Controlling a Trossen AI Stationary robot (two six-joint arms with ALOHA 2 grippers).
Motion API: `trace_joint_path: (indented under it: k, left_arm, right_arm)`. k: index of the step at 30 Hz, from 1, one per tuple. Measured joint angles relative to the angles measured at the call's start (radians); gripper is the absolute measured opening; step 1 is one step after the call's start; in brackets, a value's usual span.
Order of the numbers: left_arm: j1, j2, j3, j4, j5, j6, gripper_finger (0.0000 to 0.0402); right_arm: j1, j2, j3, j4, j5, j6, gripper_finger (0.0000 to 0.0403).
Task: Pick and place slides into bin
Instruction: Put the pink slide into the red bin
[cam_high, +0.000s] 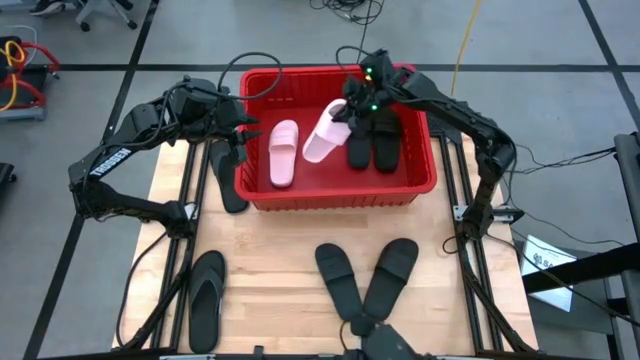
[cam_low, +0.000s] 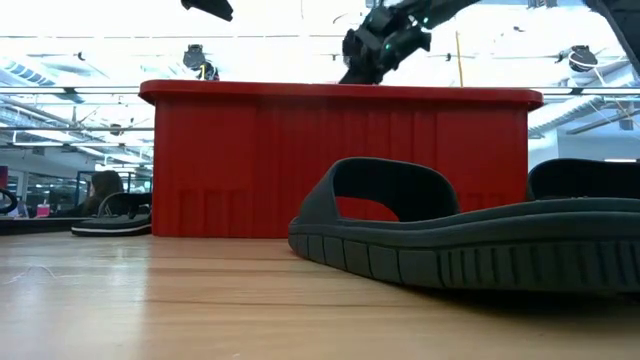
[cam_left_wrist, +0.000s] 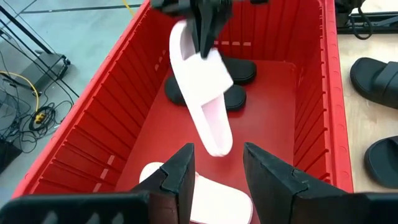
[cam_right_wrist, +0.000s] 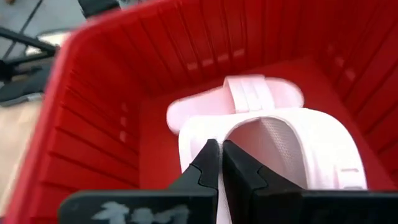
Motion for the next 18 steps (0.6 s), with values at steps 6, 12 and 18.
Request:
trace_joint_path:
  k: [6,12,18]
  left_arm:
    - [0.000,0.000,0.000,0.000,0.000,-0.004,0.0134]
    - [0.000,0.000,0.000,0.000,0.000,-0.004,0.0134]
    - [0.001,0.000,0.000,0.000,-0.001,0.000,0.0134]
  right_arm:
    - [0.012,0.066,0.000,-0.025,-0.001,-0.064,0.0000]
    - [0.036,0.094,0.000,-0.032,-0.002,-0.157,0.0000]
    - [0.062,0.093,0.000,-0.028,0.001,-0.212,0.0000]
